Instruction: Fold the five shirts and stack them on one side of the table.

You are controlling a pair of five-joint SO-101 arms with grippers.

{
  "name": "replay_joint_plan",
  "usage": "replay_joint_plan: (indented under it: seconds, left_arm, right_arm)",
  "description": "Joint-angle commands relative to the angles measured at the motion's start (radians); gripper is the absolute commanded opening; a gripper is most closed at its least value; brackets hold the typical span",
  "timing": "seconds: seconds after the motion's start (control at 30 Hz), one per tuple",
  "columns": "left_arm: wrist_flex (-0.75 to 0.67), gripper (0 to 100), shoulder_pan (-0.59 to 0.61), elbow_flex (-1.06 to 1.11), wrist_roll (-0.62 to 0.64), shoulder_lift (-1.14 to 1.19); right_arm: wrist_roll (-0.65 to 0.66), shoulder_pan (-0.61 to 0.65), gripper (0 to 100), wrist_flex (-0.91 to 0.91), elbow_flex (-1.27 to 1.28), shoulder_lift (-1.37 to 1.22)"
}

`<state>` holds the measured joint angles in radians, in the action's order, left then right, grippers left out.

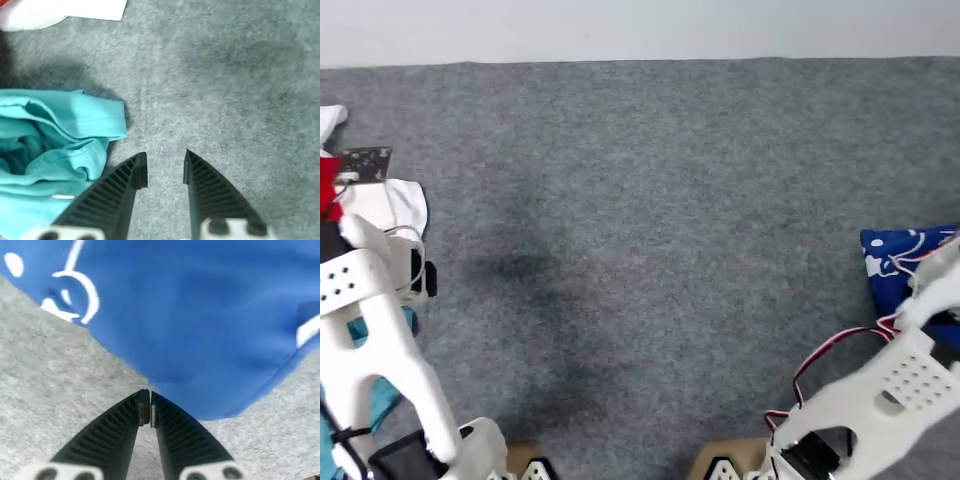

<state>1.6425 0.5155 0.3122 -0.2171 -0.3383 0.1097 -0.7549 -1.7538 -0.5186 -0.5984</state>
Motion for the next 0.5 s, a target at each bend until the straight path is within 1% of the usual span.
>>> replay_joint_plan:
  seconds: [0.0,0.27,0.37,0.47]
  left_arm:
    - [-0.018,14,-0.038,-0.008,0.002,-0.026]
    - [-0.018,14,-0.04,-0.008,0.0,-0.026]
    - [-0.018,14,-0.04,-0.008,0.0,-0.026]
    - [-0.017,14,-0.04,-0.008,0.0,-0.026]
  right_arm:
    - [0.011,-0.047,1.0,-0.035,-0.008,-0.018]
    - [0.012,-0.074,1.0,-0.038,-0.006,-0.176]
    - [0.012,-0.074,1.0,-0.038,-0.006,-0.17]
    - [0.014,-0.071,1.0,-0.039,-0.006,-0.11]
